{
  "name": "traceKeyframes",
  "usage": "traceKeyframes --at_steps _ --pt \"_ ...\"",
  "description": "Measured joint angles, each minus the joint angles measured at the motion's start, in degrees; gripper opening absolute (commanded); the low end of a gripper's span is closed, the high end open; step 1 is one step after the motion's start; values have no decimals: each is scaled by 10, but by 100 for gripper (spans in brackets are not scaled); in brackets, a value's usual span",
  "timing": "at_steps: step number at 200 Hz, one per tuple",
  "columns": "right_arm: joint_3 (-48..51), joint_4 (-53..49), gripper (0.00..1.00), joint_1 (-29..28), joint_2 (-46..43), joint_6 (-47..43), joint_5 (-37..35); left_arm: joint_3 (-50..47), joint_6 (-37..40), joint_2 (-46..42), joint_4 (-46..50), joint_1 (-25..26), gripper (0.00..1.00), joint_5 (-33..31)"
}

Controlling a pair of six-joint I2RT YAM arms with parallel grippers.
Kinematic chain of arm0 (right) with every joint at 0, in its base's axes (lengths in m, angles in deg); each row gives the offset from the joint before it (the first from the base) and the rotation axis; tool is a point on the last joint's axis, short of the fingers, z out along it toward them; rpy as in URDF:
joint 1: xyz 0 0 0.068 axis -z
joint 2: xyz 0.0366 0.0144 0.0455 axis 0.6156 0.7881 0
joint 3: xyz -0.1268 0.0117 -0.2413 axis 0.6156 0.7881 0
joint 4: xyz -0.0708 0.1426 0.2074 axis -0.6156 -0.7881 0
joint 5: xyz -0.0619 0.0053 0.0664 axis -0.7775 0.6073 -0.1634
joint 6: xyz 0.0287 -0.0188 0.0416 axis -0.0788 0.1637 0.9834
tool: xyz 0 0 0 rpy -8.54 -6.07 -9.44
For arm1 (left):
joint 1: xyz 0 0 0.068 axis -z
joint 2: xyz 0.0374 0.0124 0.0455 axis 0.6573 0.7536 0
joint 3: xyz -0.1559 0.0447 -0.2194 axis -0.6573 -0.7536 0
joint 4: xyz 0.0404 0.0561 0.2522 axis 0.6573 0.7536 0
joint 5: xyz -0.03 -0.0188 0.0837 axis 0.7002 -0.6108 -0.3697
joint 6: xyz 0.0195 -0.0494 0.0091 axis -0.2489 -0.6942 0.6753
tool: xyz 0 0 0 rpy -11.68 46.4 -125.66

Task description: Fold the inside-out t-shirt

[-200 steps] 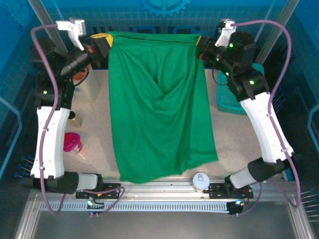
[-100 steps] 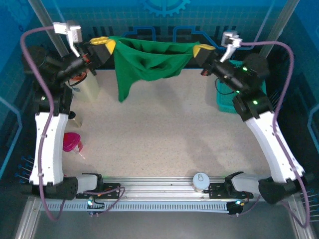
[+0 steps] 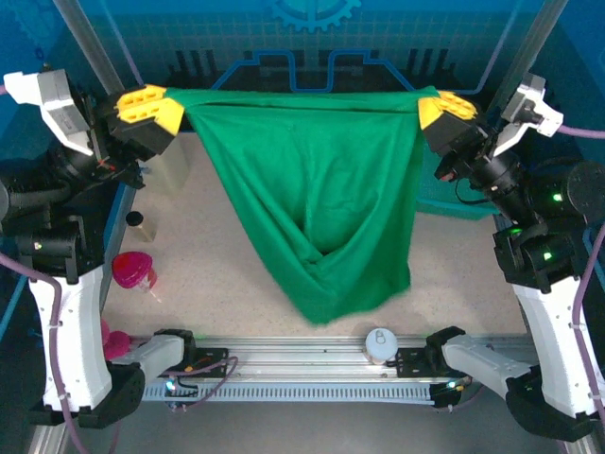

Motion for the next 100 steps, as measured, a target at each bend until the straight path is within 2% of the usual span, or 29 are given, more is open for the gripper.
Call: traceKeyframes --at_steps 50,100 --pt "-14 -24 0 0 87 -17 -50 -8 59 57 71 0 0 -70" --pt "-106 -103 0 0 271 -18 -132 -10 172 144 152 -2 0 -137"
